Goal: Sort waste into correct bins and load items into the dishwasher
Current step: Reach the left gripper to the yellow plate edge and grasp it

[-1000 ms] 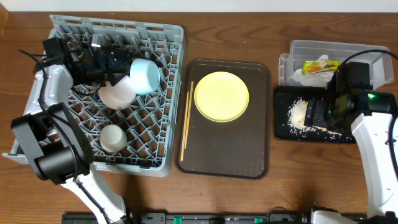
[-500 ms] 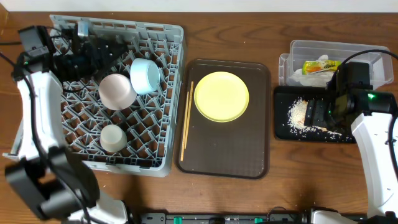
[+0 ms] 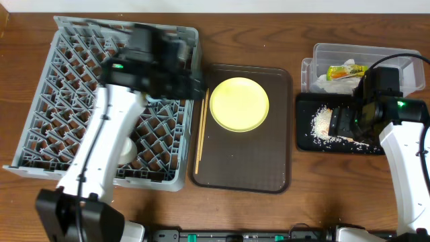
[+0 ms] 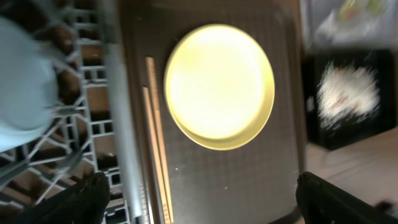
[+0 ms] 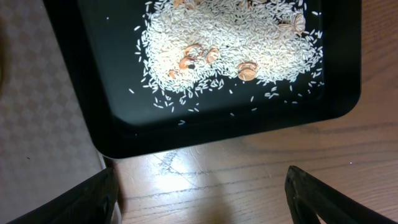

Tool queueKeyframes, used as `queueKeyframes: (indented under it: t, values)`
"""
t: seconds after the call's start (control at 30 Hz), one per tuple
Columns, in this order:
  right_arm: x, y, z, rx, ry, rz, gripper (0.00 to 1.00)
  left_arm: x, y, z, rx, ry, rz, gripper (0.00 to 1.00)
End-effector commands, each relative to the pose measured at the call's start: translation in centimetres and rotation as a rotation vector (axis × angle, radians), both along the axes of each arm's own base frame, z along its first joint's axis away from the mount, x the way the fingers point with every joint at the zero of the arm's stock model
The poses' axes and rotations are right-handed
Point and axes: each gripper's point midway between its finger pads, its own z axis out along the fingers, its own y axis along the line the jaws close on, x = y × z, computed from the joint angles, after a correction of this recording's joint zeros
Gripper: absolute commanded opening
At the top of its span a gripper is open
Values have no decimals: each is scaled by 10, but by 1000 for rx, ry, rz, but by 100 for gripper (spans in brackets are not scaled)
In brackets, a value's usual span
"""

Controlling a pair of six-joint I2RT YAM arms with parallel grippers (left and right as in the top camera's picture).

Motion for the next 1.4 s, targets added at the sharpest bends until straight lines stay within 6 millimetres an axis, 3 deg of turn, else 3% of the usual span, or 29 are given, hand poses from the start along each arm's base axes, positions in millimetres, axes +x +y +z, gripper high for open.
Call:
queueKeyframes:
  t: [0.0,0.2,0.37,0.63,0.9,1.0,1.23,1.33,1.37]
  values:
    - [3,-5,8,-6,-27,-23,85,-4,-13,-30,214,-17,-41,96]
    - [3,-5,8,-6,-27,-23,85,-14,-69,-62,295,-34,-182,96]
    - [3,-5,8,-6,-26,-23,85,-19,-103,-96,311,-12,-260,96]
    - [4,-5,8,-6,-27,-23,85,-21,-134,-143,330,11,-323,95]
    - [4,-5,8,-6,-27,-23,85,-37,-147,-189,377,81,-381,89]
    - [4,-5,8,-6,-27,-23,85,-41,-150,-205,390,101,-394,79]
    - [3,-5,8,-6,-27,-23,85,-44,-153,-219,401,116,-407,19]
    - [4,-5,8,-6,-27,-23,85,-45,-161,-218,390,93,-417,20]
    - [4,-5,8,-6,-27,-23,85,-45,-165,-217,385,81,-423,27]
